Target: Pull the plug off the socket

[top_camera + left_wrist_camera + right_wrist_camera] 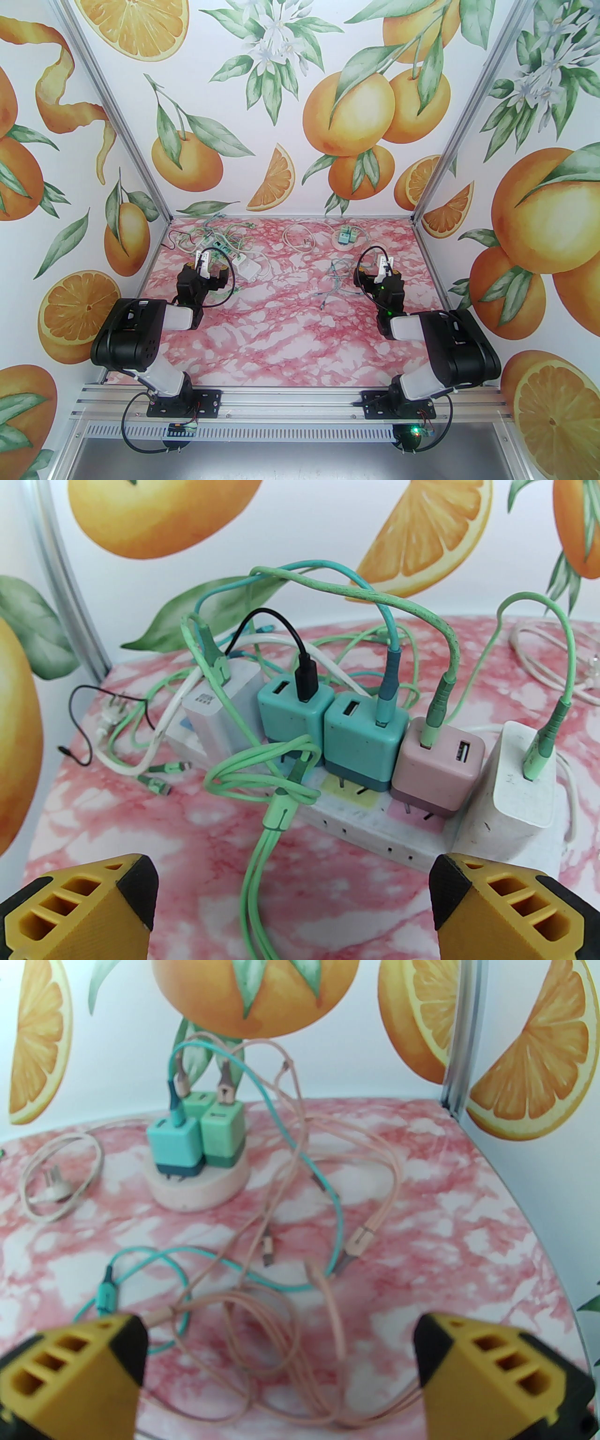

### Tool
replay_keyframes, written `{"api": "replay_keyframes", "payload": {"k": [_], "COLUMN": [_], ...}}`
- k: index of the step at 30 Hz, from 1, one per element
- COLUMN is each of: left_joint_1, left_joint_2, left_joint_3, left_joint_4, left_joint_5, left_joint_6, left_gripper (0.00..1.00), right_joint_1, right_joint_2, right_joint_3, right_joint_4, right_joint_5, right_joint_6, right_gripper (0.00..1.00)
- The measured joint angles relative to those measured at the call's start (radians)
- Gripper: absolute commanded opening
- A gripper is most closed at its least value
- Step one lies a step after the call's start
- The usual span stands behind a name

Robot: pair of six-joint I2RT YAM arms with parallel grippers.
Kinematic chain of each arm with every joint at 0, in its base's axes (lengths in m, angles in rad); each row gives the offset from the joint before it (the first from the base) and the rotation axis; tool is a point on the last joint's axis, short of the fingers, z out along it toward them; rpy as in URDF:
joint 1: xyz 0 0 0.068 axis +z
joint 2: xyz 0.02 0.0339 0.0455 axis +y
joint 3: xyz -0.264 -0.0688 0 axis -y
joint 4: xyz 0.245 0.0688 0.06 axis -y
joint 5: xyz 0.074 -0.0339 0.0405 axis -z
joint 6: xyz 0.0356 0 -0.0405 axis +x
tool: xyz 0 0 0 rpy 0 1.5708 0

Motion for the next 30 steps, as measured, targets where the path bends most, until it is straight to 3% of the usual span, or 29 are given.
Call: {"api": "replay_keyframes", "payload": {"k": [17, 23, 30], "left_joint_1": [0.034, 0.034, 0.051], "left_joint_2": [-0.005, -0.153, -0.269], "left_joint_3": [0.003, 0.196, 0.688], "left_joint_4": [-0.021, -0.426, -0.938], "left_joint_5": [0.055, 0.025, -0.067], "left_joint_6": [-0.005, -0.035, -0.245], "left_gripper": [1.0, 1.0, 1.0], "right_joint_1": [0.0, 0.0, -0.006], "right_joint_2": [0.0, -0.097, -0.425], "right_joint_3": [0.0, -0.005, 0.065], "right_joint_4": [0.0, -0.073, -0.367], "right_joint_5": [0.0, 0.076, 0.244], "right_joint_6": [0.0, 0.027, 0.222], "right_gripper": [1.0, 1.0, 1.0]}}
